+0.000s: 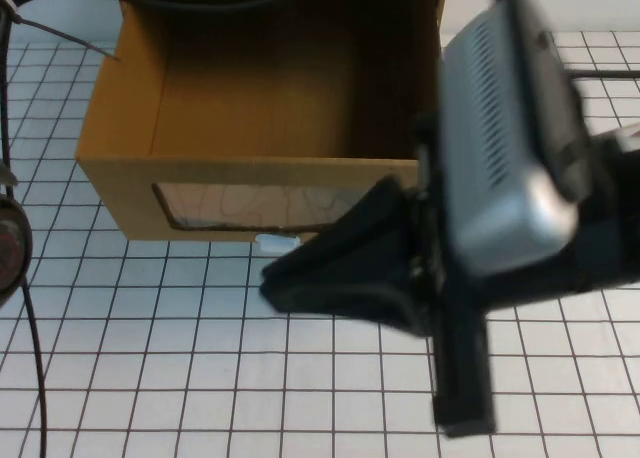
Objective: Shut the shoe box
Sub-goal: Press the shoe box with left arm, then close the shoe box with your right arm
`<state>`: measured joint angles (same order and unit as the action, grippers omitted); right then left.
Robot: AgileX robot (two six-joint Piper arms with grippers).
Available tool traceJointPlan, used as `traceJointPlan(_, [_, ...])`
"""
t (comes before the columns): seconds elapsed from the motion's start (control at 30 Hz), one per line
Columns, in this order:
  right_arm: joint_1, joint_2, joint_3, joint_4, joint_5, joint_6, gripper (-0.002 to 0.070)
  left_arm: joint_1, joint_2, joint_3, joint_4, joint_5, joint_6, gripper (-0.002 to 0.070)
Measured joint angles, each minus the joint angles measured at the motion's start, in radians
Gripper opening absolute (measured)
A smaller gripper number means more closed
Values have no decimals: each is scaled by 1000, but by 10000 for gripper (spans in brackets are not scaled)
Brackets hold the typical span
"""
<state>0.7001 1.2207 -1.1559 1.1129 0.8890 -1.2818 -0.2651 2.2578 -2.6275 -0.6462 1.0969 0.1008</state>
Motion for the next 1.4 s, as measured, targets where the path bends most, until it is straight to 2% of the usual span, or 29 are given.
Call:
traceJointPlan(0.23, [169, 180, 2, -138, -195, -325, -15, 18, 22, 0, -8, -8, -41, -3])
traceJointPlan(0.4, [196, 276, 4, -160, -398, -621, -15, 38, 22, -2, -8, -2, -47, -2])
traceJointPlan(0.63, [198, 404, 4, -109, -661, -850, -15, 56, 22, -6, -11, 6, -50, -2])
traceJointPlan(0.83, [198, 487, -13, -55, -794, -942, -15, 60, 46, -14, -49, 2, -46, -2])
traceJointPlan(1.03, [157, 538, -100, -40, -788, -967, -15, 66, 59, -21, -99, -12, -43, -2])
traceJointPlan(1.4, [15, 695, -339, 47, -698, -1000, -15, 74, 61, -21, -142, -18, -36, -2])
